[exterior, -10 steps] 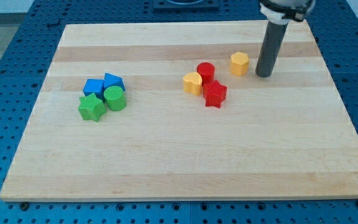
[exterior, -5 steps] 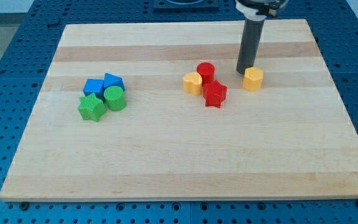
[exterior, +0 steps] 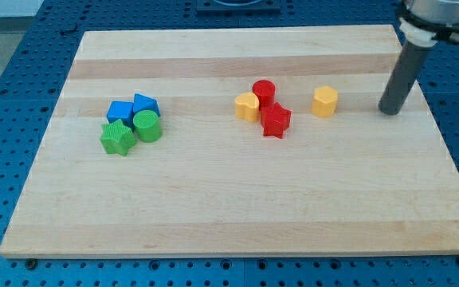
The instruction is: Slide the yellow hexagon towards the center
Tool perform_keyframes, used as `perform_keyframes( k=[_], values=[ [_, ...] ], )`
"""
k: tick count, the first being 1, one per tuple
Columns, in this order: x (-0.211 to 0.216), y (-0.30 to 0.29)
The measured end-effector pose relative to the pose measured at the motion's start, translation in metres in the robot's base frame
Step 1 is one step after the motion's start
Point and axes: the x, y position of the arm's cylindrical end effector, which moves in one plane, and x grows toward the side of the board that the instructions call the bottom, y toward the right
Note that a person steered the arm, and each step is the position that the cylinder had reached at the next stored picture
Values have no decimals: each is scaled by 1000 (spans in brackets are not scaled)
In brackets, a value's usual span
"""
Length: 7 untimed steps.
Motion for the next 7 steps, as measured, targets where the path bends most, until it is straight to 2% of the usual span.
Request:
perform_keyframes(
  k=[1, 4, 6, 7],
  values=[
    [0, -22],
    [-33, -44],
    [-30, -102],
    [-29, -105]
  ],
)
